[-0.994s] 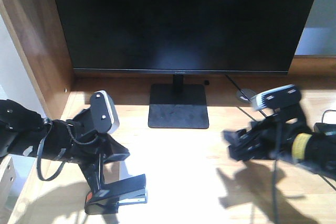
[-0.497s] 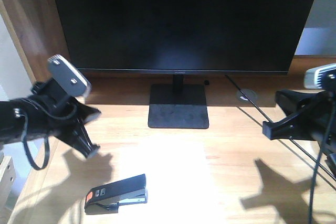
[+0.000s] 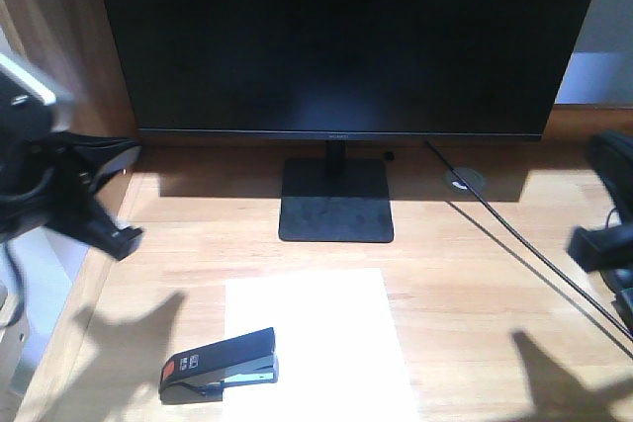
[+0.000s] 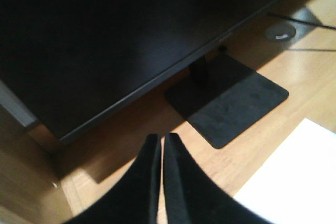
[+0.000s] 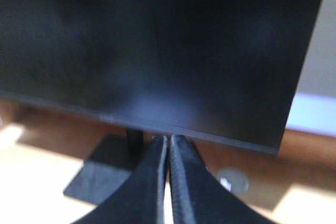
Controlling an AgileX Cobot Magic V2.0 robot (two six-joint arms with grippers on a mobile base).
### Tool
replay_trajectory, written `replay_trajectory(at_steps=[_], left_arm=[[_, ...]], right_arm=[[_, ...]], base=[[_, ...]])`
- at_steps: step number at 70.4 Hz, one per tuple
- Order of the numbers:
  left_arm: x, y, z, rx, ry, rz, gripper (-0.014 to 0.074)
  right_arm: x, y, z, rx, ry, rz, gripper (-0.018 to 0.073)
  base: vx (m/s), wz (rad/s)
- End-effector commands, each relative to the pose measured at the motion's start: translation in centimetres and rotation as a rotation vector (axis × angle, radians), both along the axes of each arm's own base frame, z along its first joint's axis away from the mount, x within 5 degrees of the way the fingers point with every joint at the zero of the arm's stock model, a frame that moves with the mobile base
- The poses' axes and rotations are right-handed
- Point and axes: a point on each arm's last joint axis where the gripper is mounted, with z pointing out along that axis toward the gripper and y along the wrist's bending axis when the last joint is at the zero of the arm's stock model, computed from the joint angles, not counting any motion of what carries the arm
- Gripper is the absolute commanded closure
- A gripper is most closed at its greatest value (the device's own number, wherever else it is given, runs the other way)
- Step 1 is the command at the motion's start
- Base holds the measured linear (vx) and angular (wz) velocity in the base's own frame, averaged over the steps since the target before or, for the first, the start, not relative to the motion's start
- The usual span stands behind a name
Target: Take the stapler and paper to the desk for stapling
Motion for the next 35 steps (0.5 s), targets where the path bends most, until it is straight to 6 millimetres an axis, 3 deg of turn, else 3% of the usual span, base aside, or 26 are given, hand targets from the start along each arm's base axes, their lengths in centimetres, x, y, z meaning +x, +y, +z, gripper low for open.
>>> replay_trajectory(at_steps=[1, 20, 35], left_arm=[[-1.6, 1.0, 1.8, -0.051, -0.118, 0.049, 0.0603], [-7.8, 3.2, 0.7, -0.087, -0.223, 0.051, 0.0603], [-11.8, 4.5, -0.6, -0.121, -0.305, 0.036, 0.0603]], right_arm=[[-1.4, -0.4, 0.8, 0.010, -0.064, -0.005, 0.0569], [-5.5, -1.5, -3.2, 0.022, -0.108, -0.005, 0.0569], [-6.8, -1.8, -6.1, 0.021, -0.103, 0.000, 0.0569]], base=[[0.00, 0.00], [0.00, 0.00], [0.00, 0.00]])
